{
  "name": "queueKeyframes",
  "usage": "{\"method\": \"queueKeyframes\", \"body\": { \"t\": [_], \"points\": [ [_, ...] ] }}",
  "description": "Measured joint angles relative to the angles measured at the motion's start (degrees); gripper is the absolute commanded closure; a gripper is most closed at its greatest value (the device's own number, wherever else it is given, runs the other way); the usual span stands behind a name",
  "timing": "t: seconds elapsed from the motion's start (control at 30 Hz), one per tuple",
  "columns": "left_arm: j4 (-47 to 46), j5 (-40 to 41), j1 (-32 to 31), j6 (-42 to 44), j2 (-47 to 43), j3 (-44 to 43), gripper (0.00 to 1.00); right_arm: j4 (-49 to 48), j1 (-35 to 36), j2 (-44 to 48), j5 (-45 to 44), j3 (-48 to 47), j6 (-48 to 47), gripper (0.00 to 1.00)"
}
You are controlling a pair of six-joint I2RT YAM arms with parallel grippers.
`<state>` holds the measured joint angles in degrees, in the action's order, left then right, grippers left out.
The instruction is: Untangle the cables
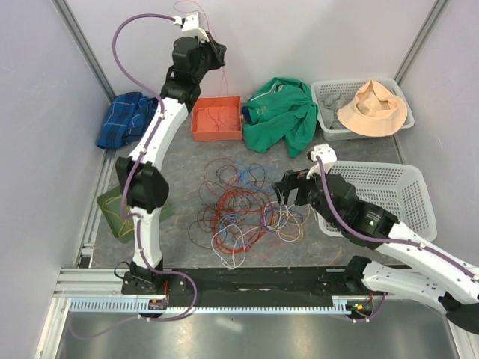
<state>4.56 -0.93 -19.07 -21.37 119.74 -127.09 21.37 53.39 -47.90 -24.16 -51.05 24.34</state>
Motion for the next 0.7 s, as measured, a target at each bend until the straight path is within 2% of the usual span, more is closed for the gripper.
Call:
{"method": "queueKeyframes", "body": {
  "t": [0.17,0.43,0.7],
  "points": [
    [-2.9,-1.2,2.1,0.0,9.0,-7.5,0.98,-1.3,0.0,-1.6,-0.5,1.7,0.1,0.02],
    [-10.5,-1.2,4.9,0.1,13.6,-9.1,0.98,-3.6,0.0,-1.8,-3.8,4.7,-0.1,0.02],
    [-11.6,0.8,5.4,3.6,18.6,-9.0,0.98,-5.0,-0.4,-4.0,-5.2,5.7,-0.7,0.02]
  ]
}}
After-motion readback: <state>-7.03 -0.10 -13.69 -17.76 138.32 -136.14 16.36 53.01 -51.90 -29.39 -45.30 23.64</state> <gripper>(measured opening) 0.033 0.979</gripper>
